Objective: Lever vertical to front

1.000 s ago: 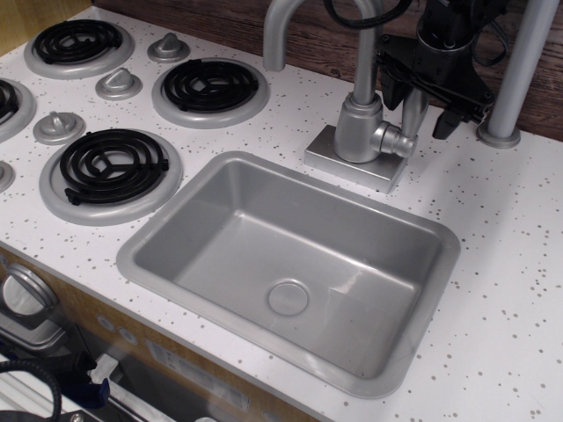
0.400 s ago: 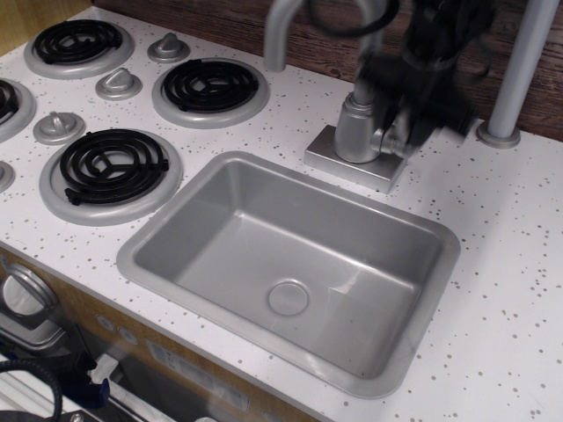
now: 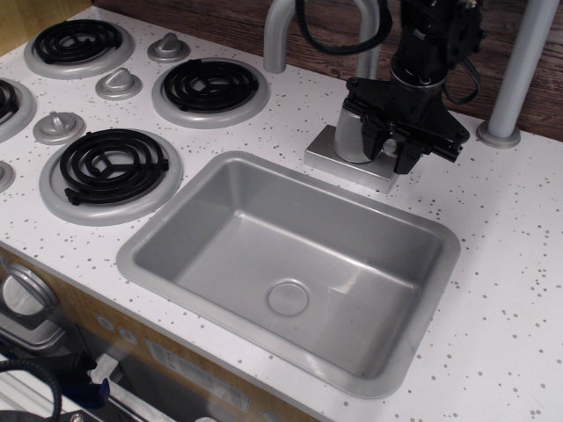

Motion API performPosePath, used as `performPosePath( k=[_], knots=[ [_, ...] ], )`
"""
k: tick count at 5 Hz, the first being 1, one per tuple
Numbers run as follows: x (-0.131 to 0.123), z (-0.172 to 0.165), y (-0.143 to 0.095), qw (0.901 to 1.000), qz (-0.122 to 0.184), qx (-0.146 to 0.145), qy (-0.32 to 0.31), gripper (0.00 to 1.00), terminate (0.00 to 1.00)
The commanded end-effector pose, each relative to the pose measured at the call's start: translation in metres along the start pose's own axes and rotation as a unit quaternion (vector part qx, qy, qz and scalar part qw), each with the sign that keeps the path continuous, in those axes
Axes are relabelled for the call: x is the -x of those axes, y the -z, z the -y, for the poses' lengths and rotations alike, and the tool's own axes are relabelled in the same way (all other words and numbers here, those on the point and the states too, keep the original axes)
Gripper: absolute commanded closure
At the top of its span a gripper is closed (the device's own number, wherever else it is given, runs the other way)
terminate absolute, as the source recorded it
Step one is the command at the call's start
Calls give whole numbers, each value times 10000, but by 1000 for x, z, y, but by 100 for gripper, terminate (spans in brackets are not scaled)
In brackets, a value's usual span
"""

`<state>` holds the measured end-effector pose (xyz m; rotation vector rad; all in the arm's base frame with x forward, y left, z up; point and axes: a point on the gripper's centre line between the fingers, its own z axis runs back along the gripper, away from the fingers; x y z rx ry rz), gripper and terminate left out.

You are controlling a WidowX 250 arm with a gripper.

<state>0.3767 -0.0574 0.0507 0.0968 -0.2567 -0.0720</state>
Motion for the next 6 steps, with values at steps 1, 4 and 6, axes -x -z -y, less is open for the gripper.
performPosePath(
  k=[1, 4, 6],
  knots=[
    [1, -2, 3, 9997, -40, 244, -15, 100, 0],
    [12, -2, 17, 9982, -507, 279, 158, 100, 0],
    [18, -2, 20, 9983, -495, 275, 99, 100, 0]
  ],
)
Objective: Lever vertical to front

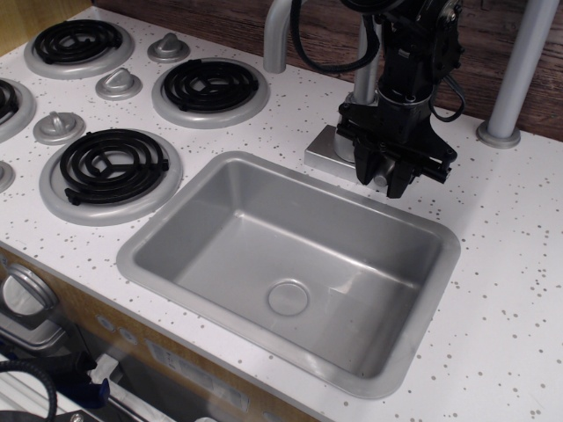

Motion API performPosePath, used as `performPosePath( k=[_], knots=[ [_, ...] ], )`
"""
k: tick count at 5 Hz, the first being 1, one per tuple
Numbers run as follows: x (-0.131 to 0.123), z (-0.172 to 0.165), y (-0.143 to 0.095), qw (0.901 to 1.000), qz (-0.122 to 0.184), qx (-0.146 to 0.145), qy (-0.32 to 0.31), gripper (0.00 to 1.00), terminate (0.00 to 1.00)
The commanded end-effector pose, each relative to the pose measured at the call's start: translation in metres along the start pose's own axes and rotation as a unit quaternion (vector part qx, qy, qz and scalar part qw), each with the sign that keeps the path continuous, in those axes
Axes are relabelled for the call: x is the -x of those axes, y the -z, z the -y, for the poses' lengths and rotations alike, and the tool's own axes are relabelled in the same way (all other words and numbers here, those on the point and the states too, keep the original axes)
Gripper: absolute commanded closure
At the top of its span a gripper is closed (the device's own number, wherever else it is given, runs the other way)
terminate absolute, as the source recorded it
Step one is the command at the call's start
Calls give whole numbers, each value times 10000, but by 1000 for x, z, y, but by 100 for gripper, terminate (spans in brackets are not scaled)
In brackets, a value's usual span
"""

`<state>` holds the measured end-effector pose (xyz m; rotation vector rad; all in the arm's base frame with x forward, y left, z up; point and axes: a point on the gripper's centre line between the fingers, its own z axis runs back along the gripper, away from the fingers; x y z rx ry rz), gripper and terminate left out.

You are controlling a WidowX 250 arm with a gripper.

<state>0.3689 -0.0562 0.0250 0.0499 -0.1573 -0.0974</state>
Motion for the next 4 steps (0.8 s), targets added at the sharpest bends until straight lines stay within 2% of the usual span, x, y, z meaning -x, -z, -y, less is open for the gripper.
performPosePath(
  k=[1, 3, 4],
  knots=[
    [6, -3, -15, 9999, -77, -127, -11, 0, 0],
    [18, 1, -47, 9988, -191, -427, -147, 0, 0],
    [24, 2, -50, 9988, -140, -435, -160, 0, 100]
  ],
)
